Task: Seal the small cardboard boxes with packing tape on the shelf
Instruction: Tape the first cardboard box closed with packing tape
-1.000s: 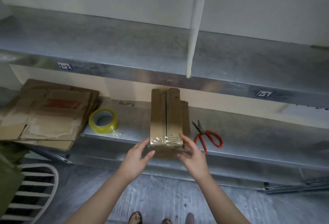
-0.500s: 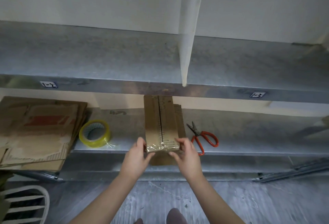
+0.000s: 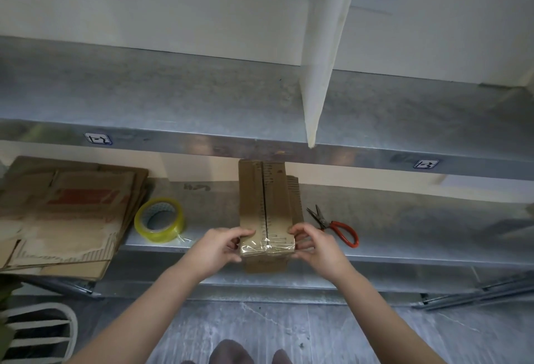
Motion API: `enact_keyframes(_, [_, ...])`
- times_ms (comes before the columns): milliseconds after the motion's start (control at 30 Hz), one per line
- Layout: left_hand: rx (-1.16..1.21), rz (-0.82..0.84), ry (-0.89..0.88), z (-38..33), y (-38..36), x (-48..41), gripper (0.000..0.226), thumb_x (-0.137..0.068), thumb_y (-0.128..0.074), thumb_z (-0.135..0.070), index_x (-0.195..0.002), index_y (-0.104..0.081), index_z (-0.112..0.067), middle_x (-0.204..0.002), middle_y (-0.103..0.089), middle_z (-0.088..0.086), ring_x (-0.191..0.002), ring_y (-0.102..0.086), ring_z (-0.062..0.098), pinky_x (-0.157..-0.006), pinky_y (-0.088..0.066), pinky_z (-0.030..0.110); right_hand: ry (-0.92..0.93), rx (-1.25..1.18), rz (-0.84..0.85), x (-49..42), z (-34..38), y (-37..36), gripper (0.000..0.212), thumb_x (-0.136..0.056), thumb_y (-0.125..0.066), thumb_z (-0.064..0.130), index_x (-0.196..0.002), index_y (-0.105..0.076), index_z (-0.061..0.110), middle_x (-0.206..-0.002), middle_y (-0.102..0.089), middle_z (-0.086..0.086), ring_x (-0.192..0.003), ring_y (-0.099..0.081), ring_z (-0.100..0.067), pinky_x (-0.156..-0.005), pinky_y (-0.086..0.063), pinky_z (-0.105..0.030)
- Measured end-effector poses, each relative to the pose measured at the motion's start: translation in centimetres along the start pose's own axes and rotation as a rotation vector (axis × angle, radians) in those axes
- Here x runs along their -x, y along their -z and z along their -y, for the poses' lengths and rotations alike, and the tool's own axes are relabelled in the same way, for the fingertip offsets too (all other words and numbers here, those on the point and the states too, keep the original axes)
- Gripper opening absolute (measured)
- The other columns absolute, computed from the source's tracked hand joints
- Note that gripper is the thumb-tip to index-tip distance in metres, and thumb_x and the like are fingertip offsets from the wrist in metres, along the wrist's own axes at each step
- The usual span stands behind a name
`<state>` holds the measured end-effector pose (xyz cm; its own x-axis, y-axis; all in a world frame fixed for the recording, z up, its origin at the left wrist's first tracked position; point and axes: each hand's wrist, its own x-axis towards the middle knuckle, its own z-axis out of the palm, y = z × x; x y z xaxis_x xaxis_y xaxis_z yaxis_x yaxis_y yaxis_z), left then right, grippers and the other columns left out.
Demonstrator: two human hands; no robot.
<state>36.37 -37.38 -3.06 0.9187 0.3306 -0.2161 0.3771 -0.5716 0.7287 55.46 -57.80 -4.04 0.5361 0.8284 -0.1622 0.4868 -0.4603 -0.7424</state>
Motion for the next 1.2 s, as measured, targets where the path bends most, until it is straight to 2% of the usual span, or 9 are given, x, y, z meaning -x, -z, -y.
enact_keyframes(167, [-0.037,-0.093,-0.046,0.0,-0.7,-0.2,0.061,-0.075,-0.081,-0.012,-0.129,-0.061,-0.031,-0.113,-0.050,-0.006,-0.106,-0.054,0.011,-0.095,-0.044,0.015,-0.012,-0.017,-0.064,0.1,-0.2,-0.6,0.061,-0.071,-0.084,0.012,-0.096,-0.052,0.057,-0.099,-0.061,0.015,-0.084,-0.064,-0.001,-0.080,-0.056,-0.024])
enact_keyframes(400, [0.057,-0.356,0.060,-0.7,-4.2,0.1,0.048,-0.086,-0.071,-0.016,-0.128,-0.059,-0.036,-0.148,-0.039,-0.002,-0.133,-0.040,0.012,-0.107,-0.028,0.016,-0.043,-0.129,-0.217,0.8,-0.1,-2.6,0.053,-0.071,-0.086,0.020,-0.101,-0.057,0.052,-0.108,-0.066,0.022,-0.088,-0.066,0.002,-0.079,-0.053,-0.016])
enact_keyframes(600, [0.149,-0.275,0.080,-1.6,-3.0,0.0,0.058,-0.084,-0.074,-0.029,-0.136,-0.050,-0.039,-0.154,-0.029,0.001,-0.144,-0.027,0.016,-0.111,-0.038,0.036,-0.056,-0.065,-0.218,1.3,1.3,-2.7,0.046,-0.073,-0.082,0.040,-0.099,-0.049,0.058,-0.109,-0.060,0.032,-0.088,-0.060,0.011,-0.070,-0.045,-0.007])
enact_keyframes(700, [0.071,-0.245,0.037,-1.9,-3.7,0.4,0.048,-0.091,-0.064,-0.035,-0.136,-0.049,-0.046,-0.161,-0.015,0.001,-0.146,-0.020,0.014,-0.118,-0.021,0.026,-0.041,-0.113,-0.230,1.8,1.5,-3.1,0.038,-0.075,-0.078,0.048,-0.105,-0.054,0.052,-0.115,-0.059,0.031,-0.095,-0.061,0.005,-0.076,-0.051,-0.016])
enact_keyframes(800, [0.010,-0.273,-0.006,-1.9,-5.2,1.1,0.048,-0.097,-0.054,-0.032,-0.138,-0.038,-0.050,-0.159,0.003,-0.005,-0.141,-0.029,0.011,-0.110,-0.015,0.009,-0.031,-0.152,-0.306,2.2,1.4,-4.0,0.034,-0.083,-0.075,0.035,-0.108,-0.056,0.048,-0.116,-0.061,0.028,-0.104,-0.060,0.003,-0.087,-0.052,-0.023])
enact_keyframes(933, [-0.152,-0.132,0.029,-1.6,-6.0,1.5,0.065,-0.101,-0.041,-0.039,-0.145,0.003,-0.058,-0.152,0.038,-0.011,-0.138,-0.038,0.014,-0.106,-0.041,0.028,-0.041,-0.230,-0.312,2.9,1.9,-5.8,0.039,-0.097,-0.057,0.034,-0.133,-0.045,0.044,-0.140,-0.050,0.021,-0.130,-0.046,0.001,-0.101,-0.038,-0.012])
enact_keyframes(1000, [-0.089,-0.063,0.046,-1.7,-6.1,1.6,0.069,-0.099,-0.039,-0.046,-0.141,0.014,-0.061,-0.144,0.047,-0.020,-0.140,-0.030,0.010,-0.108,-0.036,0.026,-0.048,-0.246,-0.290,3.1,2.5,-6.9,0.047,-0.100,-0.048,0.035,-0.145,-0.032,0.040,-0.153,-0.033,0.018,-0.141,-0.031,-0.001,-0.110,-0.029,-0.018])
enact_keyframes(1100, [0.144,-0.080,0.084,-2.0,-5.6,1.6,0.060,-0.093,-0.035,-0.060,-0.139,0.002,-0.066,-0.149,0.034,-0.027,-0.142,-0.014,0.002,-0.110,-0.020,0.021,-0.057,-0.250,-0.311,3.2,3.3,-7.8,0.051,-0.102,-0.045,0.034,-0.148,-0.025,0.039,-0.157,-0.023,0.017,-0.145,-0.016,0.002,-0.115,-0.018,-0.019])
enact_keyframes(1200, [0.384,-0.203,0.117,-2.0,-4.6,1.7,0.070,-0.091,-0.053,-0.053,-0.145,-0.008,-0.059,-0.158,-0.011,-0.020,-0.140,-0.029,0.005,-0.110,-0.029,0.024,-0.093,-0.315,-0.377,3.0,3.3,-6.9,0.044,-0.101,-0.049,0.032,-0.141,-0.035,0.043,-0.149,-0.038,0.018,-0.140,-0.032,0.000,-0.112,-0.027,-0.020])
